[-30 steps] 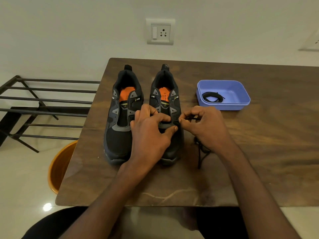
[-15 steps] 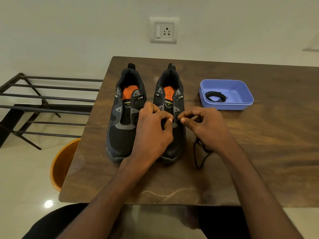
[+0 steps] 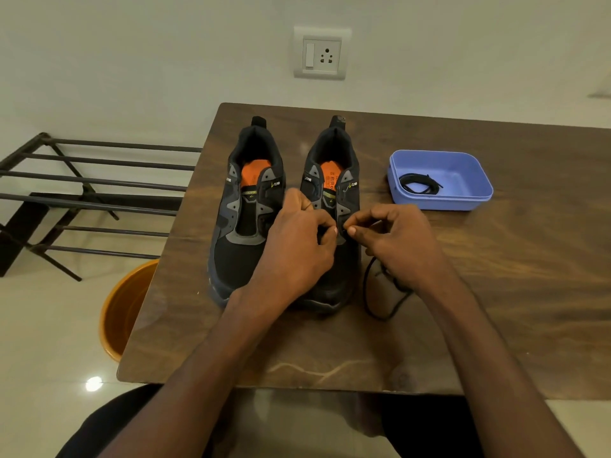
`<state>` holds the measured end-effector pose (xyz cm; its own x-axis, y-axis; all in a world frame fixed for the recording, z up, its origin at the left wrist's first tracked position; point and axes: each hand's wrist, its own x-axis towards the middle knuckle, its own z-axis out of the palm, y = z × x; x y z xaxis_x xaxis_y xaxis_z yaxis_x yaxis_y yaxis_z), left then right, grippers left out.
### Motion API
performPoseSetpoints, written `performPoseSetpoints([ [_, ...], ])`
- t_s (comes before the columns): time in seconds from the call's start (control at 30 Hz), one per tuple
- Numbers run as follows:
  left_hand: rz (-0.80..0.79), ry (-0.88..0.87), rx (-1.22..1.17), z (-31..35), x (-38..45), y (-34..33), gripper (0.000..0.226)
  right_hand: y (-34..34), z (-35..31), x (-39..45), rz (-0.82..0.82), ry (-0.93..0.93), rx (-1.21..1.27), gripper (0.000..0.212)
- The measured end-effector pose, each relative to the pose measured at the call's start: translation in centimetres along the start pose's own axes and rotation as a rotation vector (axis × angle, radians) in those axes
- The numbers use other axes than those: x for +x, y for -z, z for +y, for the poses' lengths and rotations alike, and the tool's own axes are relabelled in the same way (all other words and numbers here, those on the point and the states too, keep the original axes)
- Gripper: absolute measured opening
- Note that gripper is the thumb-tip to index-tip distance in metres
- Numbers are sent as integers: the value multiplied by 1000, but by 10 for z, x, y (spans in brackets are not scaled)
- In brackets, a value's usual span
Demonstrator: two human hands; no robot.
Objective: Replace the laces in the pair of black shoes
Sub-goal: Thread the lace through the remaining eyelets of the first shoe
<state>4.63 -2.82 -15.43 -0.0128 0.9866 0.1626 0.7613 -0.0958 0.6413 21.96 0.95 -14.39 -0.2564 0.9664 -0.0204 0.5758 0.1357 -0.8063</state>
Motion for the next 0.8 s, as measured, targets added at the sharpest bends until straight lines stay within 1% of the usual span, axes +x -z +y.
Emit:
performPoseSetpoints([
  [0.1, -12, -10, 18, 1, 2, 0, 16, -3, 1, -1, 12, 52, 4, 16],
  [0.13, -7, -9, 25, 1, 2, 0, 15, -5, 1, -1, 14, 77, 16, 25],
  [0.2, 12, 0, 33, 3, 2, 2, 15, -8, 4, 0, -13, 153, 6, 53],
  [0.23, 22, 0, 36, 3, 1, 3, 15, -8, 6, 1, -48, 186, -12, 63],
  [0.27, 33, -2, 43, 3, 0, 4, 15, -8, 7, 3, -88, 204, -29, 69],
  [0.37, 46, -31, 86, 3, -2, 4, 18, -5, 12, 5, -166, 186, -63, 69],
  [0.47, 57, -52, 117, 2, -1, 7, 16, -3, 12, 5, -172, 187, -59, 70],
  [0.6, 161, -70, 69, -6, 3, 20, 10, 0, 13, 4, -186, 160, -10, 71],
  [0.7, 269, -44, -105, -19, 8, 35, 13, 0, 13, 5, -183, 157, -29, 71],
  [0.73, 301, -22, -223, -22, 8, 41, 13, -1, 14, 6, -181, 148, -28, 70],
  [0.77, 327, 9, -401, -22, 7, 48, 13, -2, 13, 6, -177, 141, -20, 70],
  [0.8, 334, 47, -644, -20, 6, 53, 15, -2, 12, 6, -170, 140, -10, 69],
])
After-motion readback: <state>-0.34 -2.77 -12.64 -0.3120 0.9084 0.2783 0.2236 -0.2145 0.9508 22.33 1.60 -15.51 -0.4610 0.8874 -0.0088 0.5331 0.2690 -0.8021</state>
